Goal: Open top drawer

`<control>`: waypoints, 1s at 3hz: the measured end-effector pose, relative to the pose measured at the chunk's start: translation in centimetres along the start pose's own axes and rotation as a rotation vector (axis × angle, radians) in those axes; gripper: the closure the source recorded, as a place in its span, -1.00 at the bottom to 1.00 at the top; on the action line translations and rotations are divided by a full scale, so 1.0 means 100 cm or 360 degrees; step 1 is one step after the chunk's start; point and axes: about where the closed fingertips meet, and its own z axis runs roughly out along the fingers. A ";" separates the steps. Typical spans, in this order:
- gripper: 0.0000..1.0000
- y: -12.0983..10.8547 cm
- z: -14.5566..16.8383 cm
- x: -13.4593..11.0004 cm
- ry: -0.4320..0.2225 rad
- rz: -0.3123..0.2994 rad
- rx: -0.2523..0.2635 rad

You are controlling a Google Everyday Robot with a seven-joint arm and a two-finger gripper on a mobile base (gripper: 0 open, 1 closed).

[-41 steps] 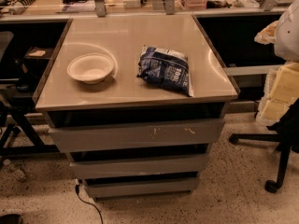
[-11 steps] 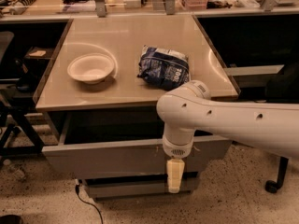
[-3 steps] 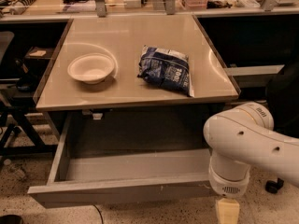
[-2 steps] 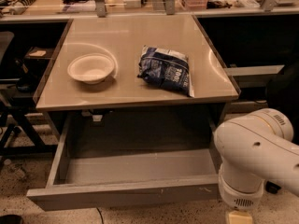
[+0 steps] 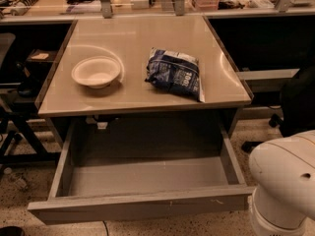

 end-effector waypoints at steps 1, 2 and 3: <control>-1.00 -0.010 -0.014 -0.012 -0.0027 -0.0044 0.0070; -1.00 -0.025 -0.026 -0.030 -0.0067 -0.0101 0.0125; -1.00 -0.039 -0.018 -0.047 -0.0092 -0.0127 0.0099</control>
Offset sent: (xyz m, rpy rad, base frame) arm 0.0613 0.0418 0.0292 0.0669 -0.1287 0.1018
